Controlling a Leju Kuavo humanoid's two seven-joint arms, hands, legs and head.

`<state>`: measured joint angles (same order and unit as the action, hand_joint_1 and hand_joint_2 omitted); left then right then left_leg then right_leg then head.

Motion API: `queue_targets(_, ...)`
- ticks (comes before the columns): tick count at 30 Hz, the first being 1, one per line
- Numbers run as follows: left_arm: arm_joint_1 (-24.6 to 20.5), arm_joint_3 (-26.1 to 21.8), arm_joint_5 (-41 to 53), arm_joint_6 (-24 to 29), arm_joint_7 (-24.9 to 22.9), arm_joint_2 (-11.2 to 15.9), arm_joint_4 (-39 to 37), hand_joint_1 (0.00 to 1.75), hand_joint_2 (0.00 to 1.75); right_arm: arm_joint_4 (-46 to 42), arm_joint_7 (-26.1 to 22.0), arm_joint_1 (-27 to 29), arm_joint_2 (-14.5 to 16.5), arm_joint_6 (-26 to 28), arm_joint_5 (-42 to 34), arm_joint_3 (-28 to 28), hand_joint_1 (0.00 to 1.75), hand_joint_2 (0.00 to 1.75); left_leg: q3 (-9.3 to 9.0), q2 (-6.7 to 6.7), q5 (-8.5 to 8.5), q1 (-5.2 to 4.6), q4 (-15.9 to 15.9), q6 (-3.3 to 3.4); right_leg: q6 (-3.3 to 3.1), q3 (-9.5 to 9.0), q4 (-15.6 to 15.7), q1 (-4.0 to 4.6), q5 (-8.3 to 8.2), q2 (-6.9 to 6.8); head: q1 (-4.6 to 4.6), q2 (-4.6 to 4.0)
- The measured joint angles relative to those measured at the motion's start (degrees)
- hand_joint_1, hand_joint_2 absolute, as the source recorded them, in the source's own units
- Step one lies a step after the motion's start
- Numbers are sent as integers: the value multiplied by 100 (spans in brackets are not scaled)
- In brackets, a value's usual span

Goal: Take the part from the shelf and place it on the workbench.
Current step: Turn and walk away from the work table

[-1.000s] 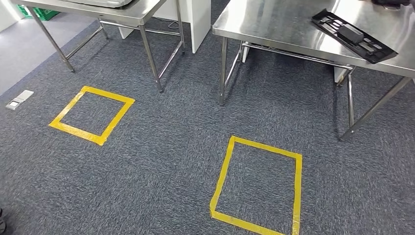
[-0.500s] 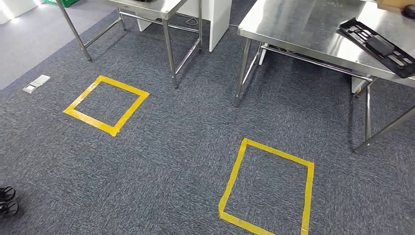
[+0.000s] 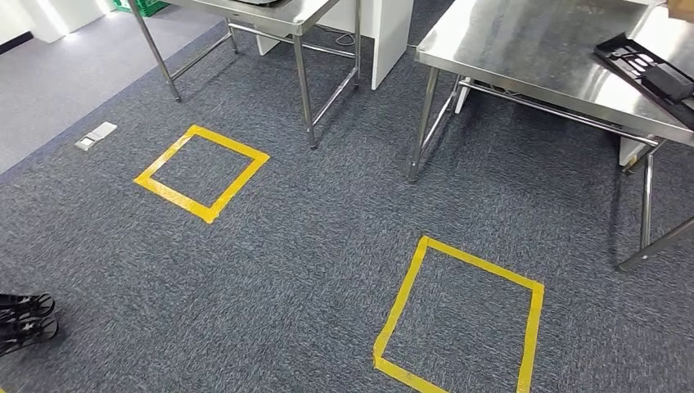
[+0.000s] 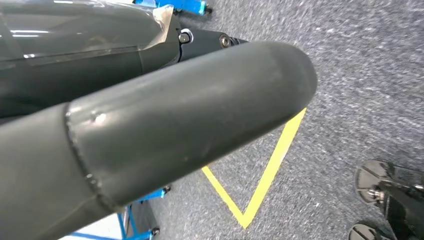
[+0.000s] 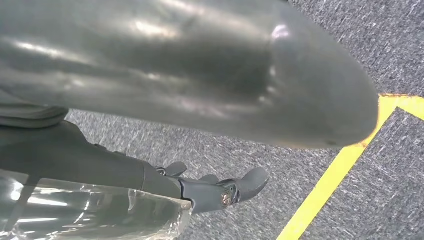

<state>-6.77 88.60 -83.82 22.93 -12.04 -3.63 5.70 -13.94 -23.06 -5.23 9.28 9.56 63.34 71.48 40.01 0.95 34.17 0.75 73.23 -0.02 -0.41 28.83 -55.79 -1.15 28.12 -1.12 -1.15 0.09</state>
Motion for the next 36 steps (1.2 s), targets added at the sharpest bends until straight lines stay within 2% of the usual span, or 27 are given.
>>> queue_targets(1, 3, 0, 0, 0, 0, 1, 0, 0, 0, 0, 0, -1, -1, -1, 1, -2, 0, 0, 38, -14, -29, 18, 75, -17, 1, 1, -1, 0, 1, -33, -3, 0)
queue_targets(2, 5, 1, 0, 0, 0, 2, -1, 0, 0, 0, 0, -4, -1, -2, 1, -4, 0, 0, -41, -39, -162, 36, -84, -28, 3, -3, -2, -2, 3, -60, -3, 0)
queue_targets(4, -2, 1, 0, 1, 1, 5, -1, 0, 0, 0, 0, -9, 3, -3, 1, -9, 0, 0, -457, -156, -535, 62, -887, -30, 23, -19, -6, 0, 15, -103, -5, 0)
queue_targets(5, -10, 0, 0, 2, 2, 7, -1, 0, 0, 0, 0, -11, 4, -3, 1, -12, 0, 0, -642, -204, -661, 58, -1245, -12, 46, -20, -13, 20, 29, -119, -1, 0)
queue_targets(6, -17, -1, 1, 2, 4, 7, 0, 0, 0, 0, 0, -12, 4, -3, 1, -15, 0, 0, -757, -235, -724, 45, -1473, 13, 76, -18, -20, 38, 41, -133, 3, 0)
queue_targets(7, -22, -1, 1, 2, 5, 7, 0, 0, 0, 0, 0, -14, 3, -4, 2, -17, 0, 0, -790, -237, -731, 21, -1558, 47, 109, -14, -20, 54, 48, -150, 9, 0)
queue_targets(10, -20, 1, 4, 2, 16, 5, 0, 0, 0, 0, 0, -29, -3, -13, 2, -22, 0, 0, -782, -156, -779, -11, -1608, 183, 212, 9, -59, 71, 83, -168, 15, 0)
queue_targets(11, -22, 1, 9, 2, 23, 3, 0, 0, 0, 0, 0, -33, -6, -17, 1, -23, 0, 0, -788, -138, -806, -4, -1636, 231, 219, 66, -187, 69, 166, -128, 20, 0)
queue_targets(12, -23, 1, 18, 0, 31, 2, 0, 0, 0, 0, 4, -34, -10, -24, -1, -24, 0, 0, -793, -119, -829, 6, -1658, 270, 206, 186, -449, 64, 310, -70, 33, 0)
queue_targets(14, -25, 1, 39, -11, 45, 2, 0, 0, 0, 0, 14, -25, -14, -34, -15, -23, 0, 0, -774, -73, -843, -5, -1660, 305, 165, 559, -1233, 43, 661, 30, 56, 0)
queue_targets(15, -24, 2, 47, -22, 50, 2, 0, 0, 0, 0, 19, -18, -15, -38, -27, -23, 0, 0, -766, -40, -845, -11, -1659, 308, 172, 726, -1568, 41, 773, 51, 61, 0)
queue_targets(16, -23, 2, 54, -34, 54, 2, 0, 0, 0, 0, 20, -11, -17, -39, -40, -22, 0, 0, -762, -8, -847, -16, -1656, 309, 200, 802, -1712, 41, 791, 62, 62, 0)
queue_targets(17, -22, 3, 58, -46, 57, 1, 0, 0, 0, 0, 20, -8, -19, -38, -54, -22, 0, 0, -765, 27, -847, -19, -1654, 308, 246, 756, -1612, 41, 708, 69, 63, 0)
queue_targets(18, -22, 4, 62, -56, 56, 1, 0, 0, 0, 0, 20, -7, -22, -34, -68, -21, 0, 0, -772, 61, -847, -19, -1652, 305, 294, 612, -1311, 37, 558, 78, 62, 0)
queue_targets(19, -23, 5, 69, -61, 55, -1, 0, 0, 0, 0, 19, -9, -27, -28, -81, -20, 0, 0, -782, 93, -847, -19, -1649, 298, 333, 395, -856, 25, 371, 106, 65, 0)
queue_targets(20, -23, 7, 74, -63, 51, -1, 0, 0, 0, 0, 19, -11, -32, -22, -93, -19, 0, 0, -792, 122, -844, -31, -1647, 278, 341, 215, -465, 24, 216, 137, 64, 0)
queue_targets(22, -24, 8, 80, -64, 46, 0, -1, 0, 0, 0, 18, -16, -38, -9, -108, -17, 0, 0, -799, 160, -835, -50, -1640, 219, 275, 43, -42, 35, 61, 182, 58, 0)
queue_targets(23, -23, 8, 80, -63, 51, 1, -1, 0, 0, 0, 18, -19, -40, -5, -110, -16, 0, 0, -798, 172, -834, -56, -1641, 184, 224, 45, -43, 55, 54, 180, 49, 0)
queue_targets(25, -19, 8, 79, -63, 76, 5, -1, 0, 0, 1, 19, -28, -35, -3, -111, -15, 0, 0, -777, 172, -819, -39, -1617, 127, 133, 26, -27, 29, 22, 152, 35, 0)
queue_targets(26, -18, 8, 79, -62, 92, 7, -1, 0, 0, 2, 19, -31, -31, -3, -111, -15, 0, 0, -738, 142, -753, -29, -1533, 100, 88, 13, -17, 10, 4, 134, 26, 0)
queue_targets(28, -20, 9, 79, -61, 119, 10, 0, 0, 0, 2, 19, -27, -22, -3, -111, -15, 0, 0, -498, 49, -420, -12, -1007, 49, 15, 13, -2, -7, -19, 88, 2, 0)
queue_targets(30, -20, 12, 88, -63, 132, 9, 0, 0, 0, 2, 20, -14, -21, -3, -114, -15, 0, 0, -127, -4, -53, -3, -224, 7, -16, 21, -4, 13, -16, 35, -14, 0)
queue_targets(31, -16, 15, 99, -64, 134, 9, 0, 0, 0, 2, 20, -8, -21, -3, -120, -14, 0, 0, -11, -13, 6, 0, 12, -2, -18, 23, -5, 21, -14, 9, -13, 0)
queue_targets(32, -12, 20, 115, -67, 134, 9, 0, 0, 0, 2, 20, -6, -21, -3, -127, -13, 0, 0, 2, -22, -47, 1, 35, -1, -19, 22, -6, 27, -12, -11, -13, 0)
queue_targets(33, -9, 27, 137, -69, 132, 10, 0, 0, 0, 2, 20, -7, -18, -3, -134, -13, 0, 0, -109, -38, -202, 2, -183, 10, -20, 17, -7, 31, -10, -26, -13, 0)
queue_targets(35, -16, 41, 173, -74, 128, 13, 0, 0, 0, 3, 19, -13, -8, -3, -145, -12, 0, 0, -539, -131, -568, -9, -1008, 62, -13, 2, -11, 51, -3, -48, -14, 0)
queue_targets(36, -24, 46, 194, -78, 126, 15, 0, 0, 0, 3, 19, -15, 0, -3, -148, -12, 0, 0, -713, -176, -685, -22, -1349, 94, 0, 1, -12, 72, 5, -56, -10, 0)
